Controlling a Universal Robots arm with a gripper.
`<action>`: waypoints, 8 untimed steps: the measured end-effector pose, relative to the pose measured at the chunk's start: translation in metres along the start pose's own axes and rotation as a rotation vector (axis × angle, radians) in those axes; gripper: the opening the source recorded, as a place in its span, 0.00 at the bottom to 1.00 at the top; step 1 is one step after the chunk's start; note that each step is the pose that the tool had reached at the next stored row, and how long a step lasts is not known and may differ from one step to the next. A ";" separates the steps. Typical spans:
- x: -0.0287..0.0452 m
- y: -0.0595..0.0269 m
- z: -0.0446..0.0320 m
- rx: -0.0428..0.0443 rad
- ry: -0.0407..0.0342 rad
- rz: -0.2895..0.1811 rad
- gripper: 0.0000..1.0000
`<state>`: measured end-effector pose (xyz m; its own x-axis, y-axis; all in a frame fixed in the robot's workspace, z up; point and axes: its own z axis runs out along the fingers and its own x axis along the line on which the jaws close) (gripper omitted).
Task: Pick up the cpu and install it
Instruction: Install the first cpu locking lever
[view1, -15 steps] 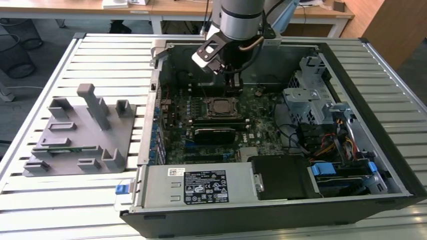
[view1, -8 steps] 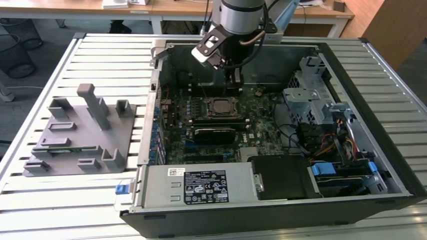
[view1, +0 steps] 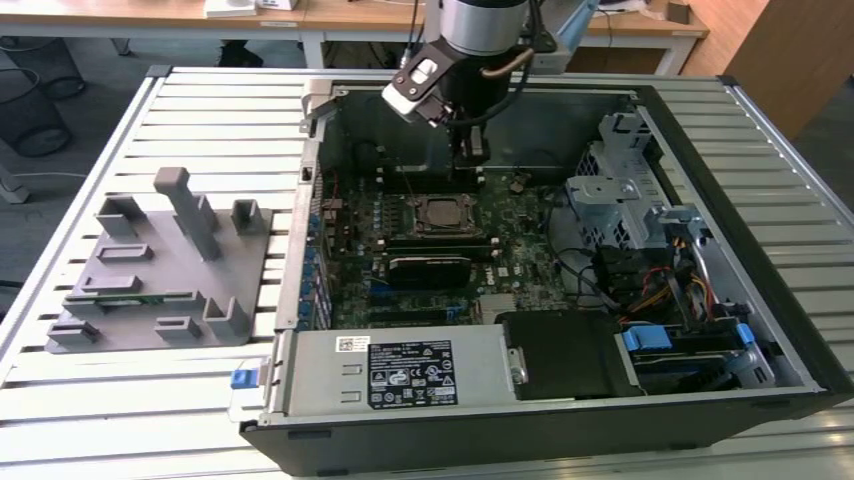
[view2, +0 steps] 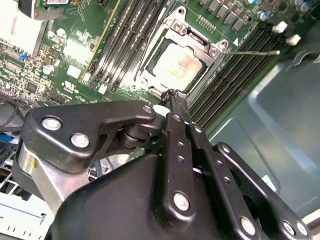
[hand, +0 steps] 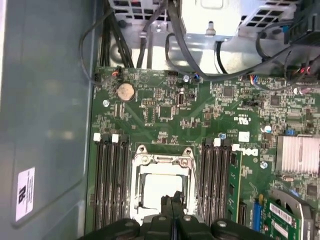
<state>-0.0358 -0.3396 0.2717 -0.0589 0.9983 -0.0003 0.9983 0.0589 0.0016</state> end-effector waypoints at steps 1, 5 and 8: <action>0.0000 0.0000 0.0000 -0.0001 0.0001 -0.018 0.11; 0.0000 -0.0001 0.0000 0.0001 -0.0020 -0.091 0.11; 0.0000 -0.0001 0.0002 0.0004 -0.0037 -0.145 0.11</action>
<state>-0.0359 -0.3396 0.2715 -0.2029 0.9792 -0.0042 0.9792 0.2029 0.0008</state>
